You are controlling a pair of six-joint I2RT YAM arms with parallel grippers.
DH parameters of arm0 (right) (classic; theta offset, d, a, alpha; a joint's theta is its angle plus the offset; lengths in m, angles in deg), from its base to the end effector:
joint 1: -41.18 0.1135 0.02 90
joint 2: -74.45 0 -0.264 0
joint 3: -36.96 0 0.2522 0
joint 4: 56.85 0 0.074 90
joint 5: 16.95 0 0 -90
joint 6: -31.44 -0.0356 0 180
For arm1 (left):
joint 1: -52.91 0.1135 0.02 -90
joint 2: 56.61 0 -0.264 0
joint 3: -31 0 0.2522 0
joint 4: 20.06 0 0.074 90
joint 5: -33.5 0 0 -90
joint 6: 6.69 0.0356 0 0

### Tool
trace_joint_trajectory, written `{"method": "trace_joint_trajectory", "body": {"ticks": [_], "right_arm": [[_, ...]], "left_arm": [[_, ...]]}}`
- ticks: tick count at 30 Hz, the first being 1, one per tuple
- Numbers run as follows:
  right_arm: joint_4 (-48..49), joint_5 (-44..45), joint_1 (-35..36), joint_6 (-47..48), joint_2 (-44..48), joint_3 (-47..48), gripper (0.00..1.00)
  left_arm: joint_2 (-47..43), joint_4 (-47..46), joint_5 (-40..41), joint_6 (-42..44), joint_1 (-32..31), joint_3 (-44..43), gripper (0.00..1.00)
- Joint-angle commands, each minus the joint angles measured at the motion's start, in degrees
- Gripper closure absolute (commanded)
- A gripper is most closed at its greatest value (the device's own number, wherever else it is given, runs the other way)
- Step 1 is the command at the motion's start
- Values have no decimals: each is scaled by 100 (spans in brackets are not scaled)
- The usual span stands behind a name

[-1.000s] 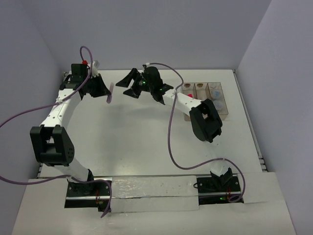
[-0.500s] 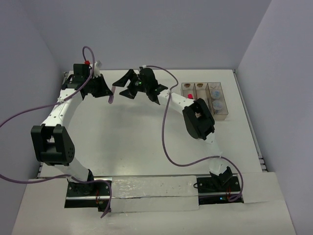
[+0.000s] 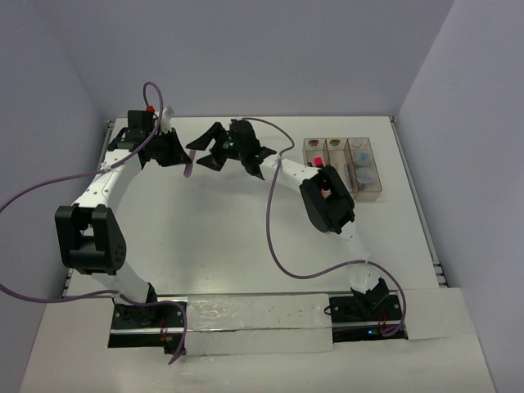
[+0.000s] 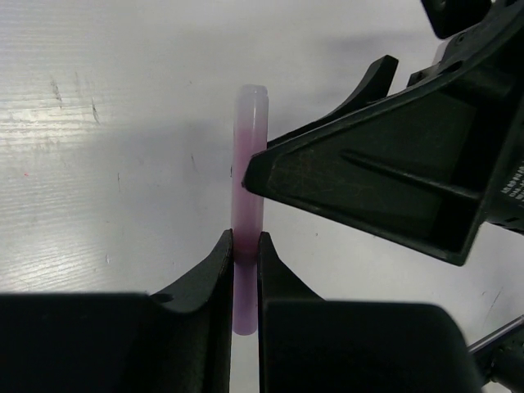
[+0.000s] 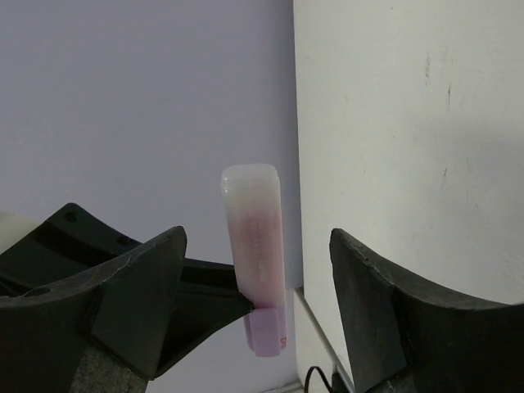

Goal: Sort the stationery into containers
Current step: Pick up the pen from the center of the board, then place the pen in the storage box.

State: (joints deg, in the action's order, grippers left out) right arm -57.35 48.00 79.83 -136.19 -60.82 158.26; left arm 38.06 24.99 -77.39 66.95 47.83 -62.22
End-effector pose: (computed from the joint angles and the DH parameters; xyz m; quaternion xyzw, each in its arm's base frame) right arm 0.4242 0.3585 0.2119 0.1323 0.7718 0.5983 0.1700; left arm 0.3649 -0.0452 0.2924 -0.0229 0.9156 -0.2332 0.3267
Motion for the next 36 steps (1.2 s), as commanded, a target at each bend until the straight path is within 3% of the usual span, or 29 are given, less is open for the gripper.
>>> {"method": "trace_joint_trajectory", "body": {"ticks": [1,6,8,10,13,14,15,16,17,20,21,25,30,32,34,36], "right_arm": [[518,-65,83,-410,-180,-25,28],[486,-147,156,-407,-272,202,54],[554,-164,175,-426,-250,178,68],[591,-177,169,-429,-207,121,89],[751,-207,176,-447,-127,-44,100],[835,-234,163,-494,-93,-150,100],[970,-263,134,-515,-31,-354,100],[1021,-269,129,-492,15,-367,100],[1043,-348,64,-399,102,-517,100],[936,-411,-98,70,479,-772,100],[899,-413,-162,219,616,-882,100],[219,-399,-713,1625,1682,-1539,100],[-2016,-126,-1364,4025,2605,-1392,100],[-3353,377,-1623,5390,2839,-1340,100],[-4004,1571,-2014,6231,3091,-1473,98],[-4358,2191,-2277,6671,3169,-1516,98]], "left_arm": [[7,-328,-130,-59,-111,-26,100],[16,-383,-23,-42,-209,-24,100],[69,-396,38,-27,-241,-35,100],[106,-408,88,-14,-267,-43,100],[113,-471,127,52,-295,-36,100],[119,-485,118,92,-311,-55,98],[148,-445,111,150,-319,-113,86],[151,-387,108,150,-327,-123,83],[194,-257,65,143,-327,-252,50],[179,46,-112,142,-327,-469,9],[156,61,-164,155,-327,-491,3],[-252,169,-617,479,-303,-631,1],[-677,-17,-557,546,-224,-438,1],[-818,-150,-268,603,-174,-238,1],[-965,-319,275,656,-134,67,1],[-1076,-423,516,635,-78,212,1]]}}
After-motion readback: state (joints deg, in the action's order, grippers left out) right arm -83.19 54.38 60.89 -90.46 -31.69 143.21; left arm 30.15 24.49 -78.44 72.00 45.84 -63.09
